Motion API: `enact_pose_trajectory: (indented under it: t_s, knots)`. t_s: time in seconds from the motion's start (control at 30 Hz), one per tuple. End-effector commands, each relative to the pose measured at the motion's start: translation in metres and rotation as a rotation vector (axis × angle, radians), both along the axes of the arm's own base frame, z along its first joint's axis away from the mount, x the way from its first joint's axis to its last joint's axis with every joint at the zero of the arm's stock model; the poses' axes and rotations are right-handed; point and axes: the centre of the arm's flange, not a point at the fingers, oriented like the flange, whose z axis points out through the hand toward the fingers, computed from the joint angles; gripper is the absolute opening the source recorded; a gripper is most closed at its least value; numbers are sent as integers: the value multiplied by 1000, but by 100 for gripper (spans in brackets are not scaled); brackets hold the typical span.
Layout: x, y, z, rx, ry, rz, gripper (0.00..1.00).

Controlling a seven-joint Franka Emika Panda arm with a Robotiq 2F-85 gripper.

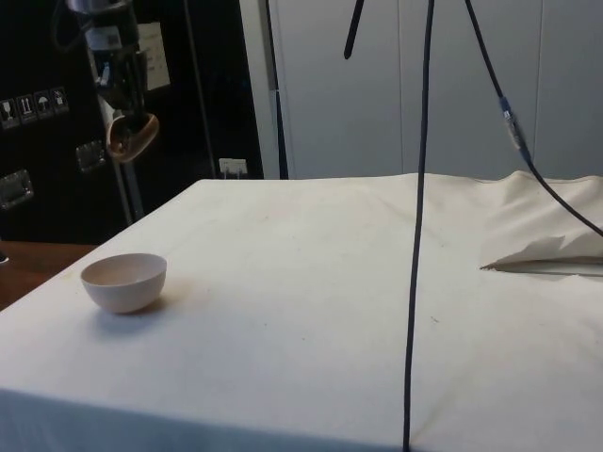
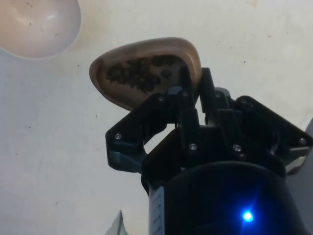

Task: Pour the coffee beans from the cup into the bowl.

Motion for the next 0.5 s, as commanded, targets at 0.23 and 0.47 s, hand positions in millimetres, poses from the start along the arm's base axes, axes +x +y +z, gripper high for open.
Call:
enact_pose_trajectory:
  t_s: [0.23, 0.47]
  knots:
    - [-2, 20, -9, -58, 0, 1, 2]
    - [-1, 31, -20, -106, -2, 2, 2]
